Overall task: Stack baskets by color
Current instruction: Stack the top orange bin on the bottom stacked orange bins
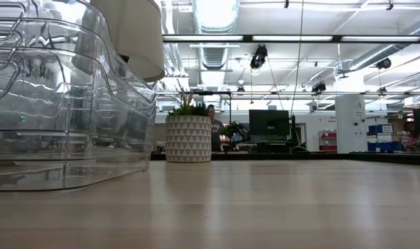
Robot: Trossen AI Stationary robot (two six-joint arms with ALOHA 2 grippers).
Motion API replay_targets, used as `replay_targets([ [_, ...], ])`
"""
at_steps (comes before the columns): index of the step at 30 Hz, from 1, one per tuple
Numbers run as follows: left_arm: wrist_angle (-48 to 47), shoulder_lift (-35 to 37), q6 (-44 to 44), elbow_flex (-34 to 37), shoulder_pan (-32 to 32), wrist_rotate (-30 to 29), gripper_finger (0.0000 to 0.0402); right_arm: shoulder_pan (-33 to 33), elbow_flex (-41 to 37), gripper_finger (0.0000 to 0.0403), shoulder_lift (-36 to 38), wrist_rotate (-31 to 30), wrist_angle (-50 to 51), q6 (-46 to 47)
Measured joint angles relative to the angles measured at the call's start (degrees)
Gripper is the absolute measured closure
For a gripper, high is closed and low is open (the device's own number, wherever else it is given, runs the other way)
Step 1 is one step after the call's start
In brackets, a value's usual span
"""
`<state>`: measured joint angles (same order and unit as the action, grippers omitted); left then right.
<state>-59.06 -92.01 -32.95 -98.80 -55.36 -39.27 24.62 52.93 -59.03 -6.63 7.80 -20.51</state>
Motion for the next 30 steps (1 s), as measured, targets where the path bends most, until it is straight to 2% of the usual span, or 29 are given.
replay_targets([
  [4, -10.12, -0.02, -16.06, -1.83, -6.77, -1.59, 0.0402, 0.0, -0.73, 0.0339, -0.35, 0.0, -0.02, 0.39],
  [7, -15.4, -0.02, -23.54, -2.3, -10.84, -1.77, 0.0402, -0.02, -0.71, 0.034, -0.71, 0.0, -1.27, 0.21],
  [17, -25.13, -0.05, -29.34, -4.77, -22.91, 4.74, 0.0402, -0.02, -0.55, 0.0339, -0.71, 0.07, -2.74, -0.28],
  [20, -28.96, -0.04, -41.63, -5.19, -24.47, 6.42, 0.0402, -0.02, -0.62, 0.034, -0.73, 0.1, -2.76, 0.24],
  [22, -29.63, -0.05, -45.63, -4.14, -24.73, 8.75, 0.0401, -0.02, -0.62, 0.0339, -0.73, 0.15, -2.76, 0.39],
  [30, -29.04, -0.06, -46.55, -1.28, -24.19, 11.96, 0.0401, -0.02, -0.62, 0.0339, -0.73, 0.13, -2.74, 0.08],
])
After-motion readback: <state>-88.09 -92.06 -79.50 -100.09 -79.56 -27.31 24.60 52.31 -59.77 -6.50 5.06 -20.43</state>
